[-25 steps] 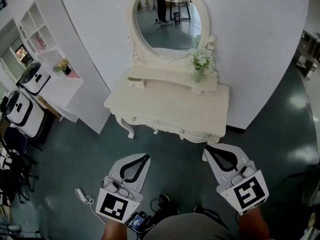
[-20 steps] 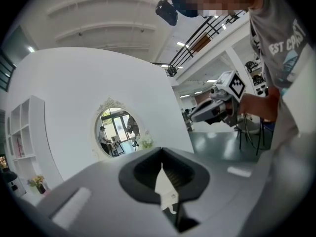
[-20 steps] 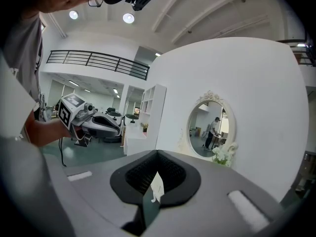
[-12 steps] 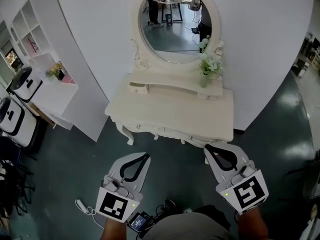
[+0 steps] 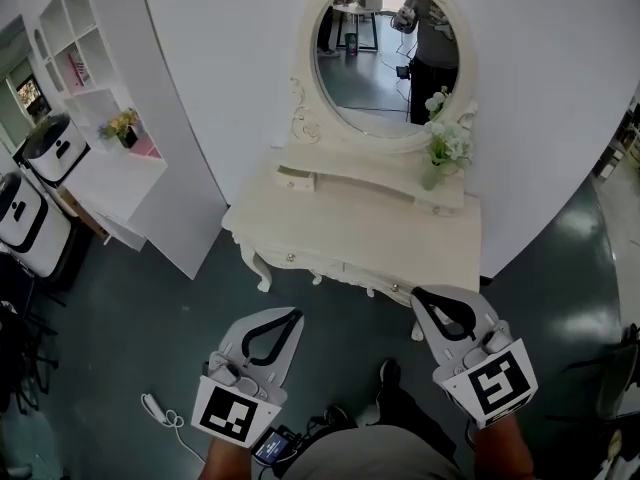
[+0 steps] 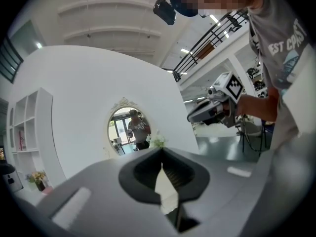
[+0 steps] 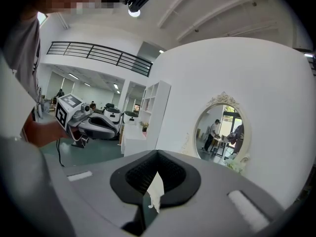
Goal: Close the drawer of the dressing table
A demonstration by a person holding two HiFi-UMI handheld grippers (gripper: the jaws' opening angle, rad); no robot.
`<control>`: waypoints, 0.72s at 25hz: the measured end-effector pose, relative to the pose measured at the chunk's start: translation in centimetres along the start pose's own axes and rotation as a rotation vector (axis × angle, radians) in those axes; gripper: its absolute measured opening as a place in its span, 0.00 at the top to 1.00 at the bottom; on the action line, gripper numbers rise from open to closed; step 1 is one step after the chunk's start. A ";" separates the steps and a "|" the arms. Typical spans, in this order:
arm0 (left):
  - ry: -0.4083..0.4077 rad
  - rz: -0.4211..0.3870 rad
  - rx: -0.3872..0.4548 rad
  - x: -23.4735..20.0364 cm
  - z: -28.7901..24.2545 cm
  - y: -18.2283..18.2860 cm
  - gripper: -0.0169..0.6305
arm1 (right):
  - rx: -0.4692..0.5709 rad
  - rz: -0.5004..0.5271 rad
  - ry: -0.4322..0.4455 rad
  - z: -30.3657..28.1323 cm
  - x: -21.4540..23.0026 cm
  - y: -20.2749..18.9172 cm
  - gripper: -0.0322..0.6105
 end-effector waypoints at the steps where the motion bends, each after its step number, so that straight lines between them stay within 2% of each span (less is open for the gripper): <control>1: 0.013 0.004 -0.006 -0.3 0.3 -0.2 0.97 | 0.002 0.002 0.012 -0.7 0.0 0.1 0.95; 11: 0.182 0.007 -0.089 -3.8 1.1 -2.1 0.97 | 0.058 0.007 0.184 -8.5 0.9 -0.1 0.95; 18: 0.271 0.002 -0.153 -7.0 -1.9 -4.1 0.97 | 0.077 -0.002 0.290 -14.9 4.3 -1.2 0.95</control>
Point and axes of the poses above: the fingertips, and each gripper's own axes: z backward along the fingers, x to its right, y out of its top, the point moved 5 cm from there along z, backward along the fingers, and after that the axes turned 8 degrees about x, right-handed, at the moved point
